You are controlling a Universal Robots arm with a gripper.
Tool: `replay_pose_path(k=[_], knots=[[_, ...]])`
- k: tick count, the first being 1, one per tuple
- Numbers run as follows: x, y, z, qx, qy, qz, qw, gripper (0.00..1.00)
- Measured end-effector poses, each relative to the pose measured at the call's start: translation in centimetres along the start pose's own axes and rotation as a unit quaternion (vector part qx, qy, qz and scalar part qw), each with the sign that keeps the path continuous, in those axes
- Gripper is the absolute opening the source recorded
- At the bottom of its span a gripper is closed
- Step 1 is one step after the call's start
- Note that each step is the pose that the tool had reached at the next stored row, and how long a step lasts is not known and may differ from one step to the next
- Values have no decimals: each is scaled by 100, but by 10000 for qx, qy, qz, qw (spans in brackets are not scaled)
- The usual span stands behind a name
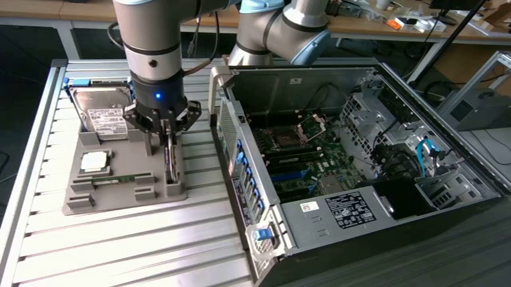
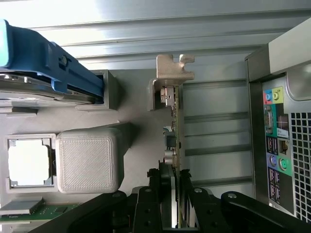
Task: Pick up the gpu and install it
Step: 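Pick up the gpu and move the gpu toward the slot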
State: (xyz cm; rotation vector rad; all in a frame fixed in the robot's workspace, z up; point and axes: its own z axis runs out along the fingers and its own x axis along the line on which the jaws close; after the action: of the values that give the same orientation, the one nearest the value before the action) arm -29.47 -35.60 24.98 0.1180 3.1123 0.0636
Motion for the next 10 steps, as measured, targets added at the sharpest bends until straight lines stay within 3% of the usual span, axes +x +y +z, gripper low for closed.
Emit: replay_pose_path(k=[10], knots=[[0, 1, -17, 1, 1, 0, 10000, 27]])
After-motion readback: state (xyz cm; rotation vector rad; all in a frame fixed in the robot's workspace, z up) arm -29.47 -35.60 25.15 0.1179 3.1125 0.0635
